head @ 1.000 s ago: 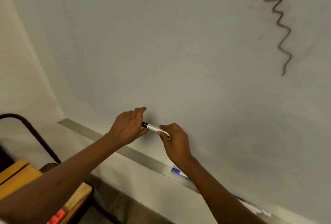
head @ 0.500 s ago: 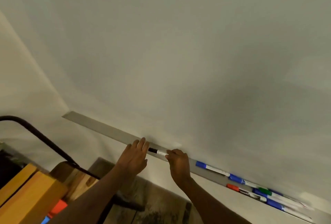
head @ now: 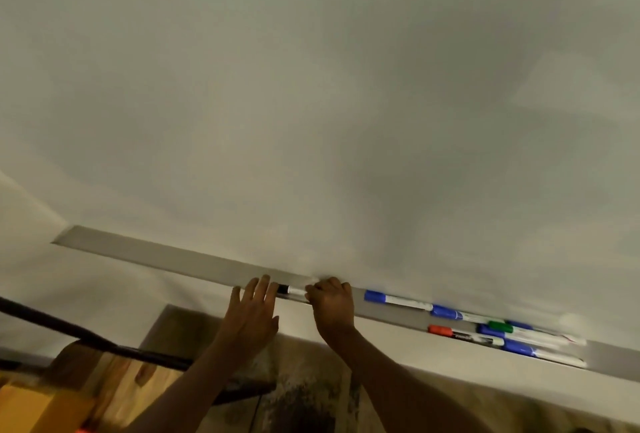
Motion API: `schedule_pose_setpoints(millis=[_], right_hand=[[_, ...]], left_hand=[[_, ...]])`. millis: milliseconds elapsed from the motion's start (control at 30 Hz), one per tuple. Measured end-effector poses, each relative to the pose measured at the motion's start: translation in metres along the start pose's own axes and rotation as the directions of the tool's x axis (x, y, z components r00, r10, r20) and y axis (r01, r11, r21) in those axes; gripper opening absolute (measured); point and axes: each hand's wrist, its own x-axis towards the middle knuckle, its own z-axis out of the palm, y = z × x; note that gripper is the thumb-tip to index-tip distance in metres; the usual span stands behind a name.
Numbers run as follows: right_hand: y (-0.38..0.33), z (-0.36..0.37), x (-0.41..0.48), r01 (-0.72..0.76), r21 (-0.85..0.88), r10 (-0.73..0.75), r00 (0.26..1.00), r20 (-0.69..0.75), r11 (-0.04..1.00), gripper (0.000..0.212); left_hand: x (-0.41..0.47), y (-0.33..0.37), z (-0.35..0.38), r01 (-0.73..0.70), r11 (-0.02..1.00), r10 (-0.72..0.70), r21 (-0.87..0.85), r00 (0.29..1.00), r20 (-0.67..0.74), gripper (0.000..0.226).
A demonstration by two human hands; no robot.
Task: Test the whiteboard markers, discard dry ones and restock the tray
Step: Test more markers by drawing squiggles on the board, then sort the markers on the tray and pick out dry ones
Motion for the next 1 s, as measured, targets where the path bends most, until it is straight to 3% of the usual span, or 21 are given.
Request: schedule_pose_setpoints(millis=[233,367,500,700,867,1000], right_hand=[[0.013,-0.013,-0.011,0.076,-0.062,-0.076,0.997,-0.001,0.995,0.02],[0.042,-0.027,-0.025,0.036,-0.057,-0.039,0.998,-0.051,0.998,0.029],[0.081,-0.048,-0.044,-0.026,-0.08,0.02,0.997,-0.08,0.996,0.037],[0.122,-0.068,-0.063,-0.06,-0.248,0.075,0.996,0.048,0.967,0.048],[0.127,-0.074,-0.064,-0.007,-0.363,0.074,0.983,0.17,0.932,0.059],[0.126,-0.068,-0.063,0.081,-0.441,0.048,0.96,0.275,0.894,0.058]], left_hand=[[0.002,0.021,-0.004,-0.032,0.999,0.032,0.017,0.999,-0.031,0.065],[0.004,0.039,-0.008,-0.064,0.998,0.065,0.026,0.997,-0.039,0.05],[0.007,0.067,-0.012,-0.092,0.996,0.092,-0.015,0.996,0.002,0.054],[0.008,0.103,-0.009,-0.137,0.991,0.137,0.0,0.991,-0.008,0.075],[0.011,0.124,-0.011,-0.16,0.987,0.16,0.02,0.987,-0.032,0.055],[0.014,0.137,-0.017,-0.157,0.987,0.158,0.017,0.977,-0.14,0.04]])
